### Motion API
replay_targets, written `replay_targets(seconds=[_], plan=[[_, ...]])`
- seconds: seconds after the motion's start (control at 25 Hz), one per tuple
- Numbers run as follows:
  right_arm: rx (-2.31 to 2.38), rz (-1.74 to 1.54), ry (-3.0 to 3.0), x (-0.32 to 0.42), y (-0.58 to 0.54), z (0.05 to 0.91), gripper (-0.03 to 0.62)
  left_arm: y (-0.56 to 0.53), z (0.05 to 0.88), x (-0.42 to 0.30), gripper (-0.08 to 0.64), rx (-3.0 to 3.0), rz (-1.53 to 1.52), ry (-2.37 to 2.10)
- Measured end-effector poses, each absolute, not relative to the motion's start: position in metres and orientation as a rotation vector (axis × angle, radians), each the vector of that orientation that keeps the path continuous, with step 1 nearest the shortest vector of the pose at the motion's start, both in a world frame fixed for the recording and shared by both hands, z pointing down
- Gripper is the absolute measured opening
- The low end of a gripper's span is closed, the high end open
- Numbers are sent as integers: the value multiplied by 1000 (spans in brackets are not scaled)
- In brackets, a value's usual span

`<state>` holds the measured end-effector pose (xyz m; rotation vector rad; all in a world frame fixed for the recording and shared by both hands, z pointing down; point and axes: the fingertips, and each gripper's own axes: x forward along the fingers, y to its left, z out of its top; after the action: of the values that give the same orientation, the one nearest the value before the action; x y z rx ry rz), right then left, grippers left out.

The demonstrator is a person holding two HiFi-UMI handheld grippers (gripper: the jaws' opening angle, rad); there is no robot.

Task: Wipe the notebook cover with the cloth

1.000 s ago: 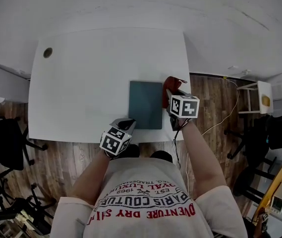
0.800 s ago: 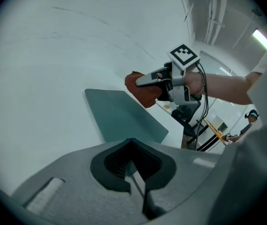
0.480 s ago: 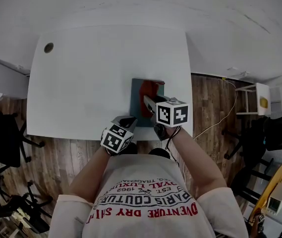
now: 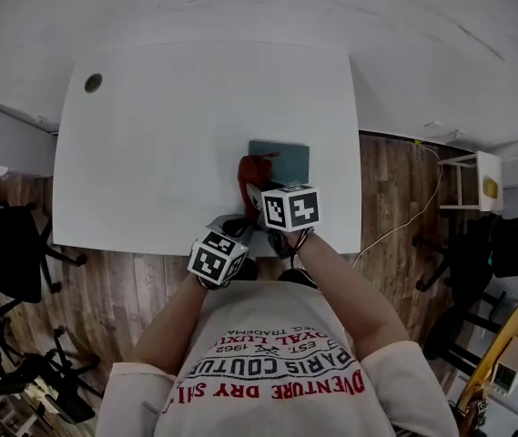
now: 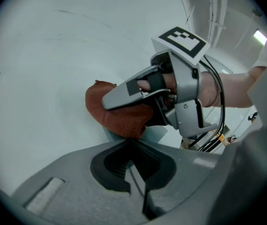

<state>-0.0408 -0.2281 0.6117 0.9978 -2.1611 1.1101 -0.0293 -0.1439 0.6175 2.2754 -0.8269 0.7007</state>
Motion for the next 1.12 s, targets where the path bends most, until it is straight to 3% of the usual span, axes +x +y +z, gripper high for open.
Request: replay_targets(seconds=[1.12], plan=[[1190, 1081, -2048, 52, -229, 617, 77, -146, 621, -33, 9, 2209, 687, -758]])
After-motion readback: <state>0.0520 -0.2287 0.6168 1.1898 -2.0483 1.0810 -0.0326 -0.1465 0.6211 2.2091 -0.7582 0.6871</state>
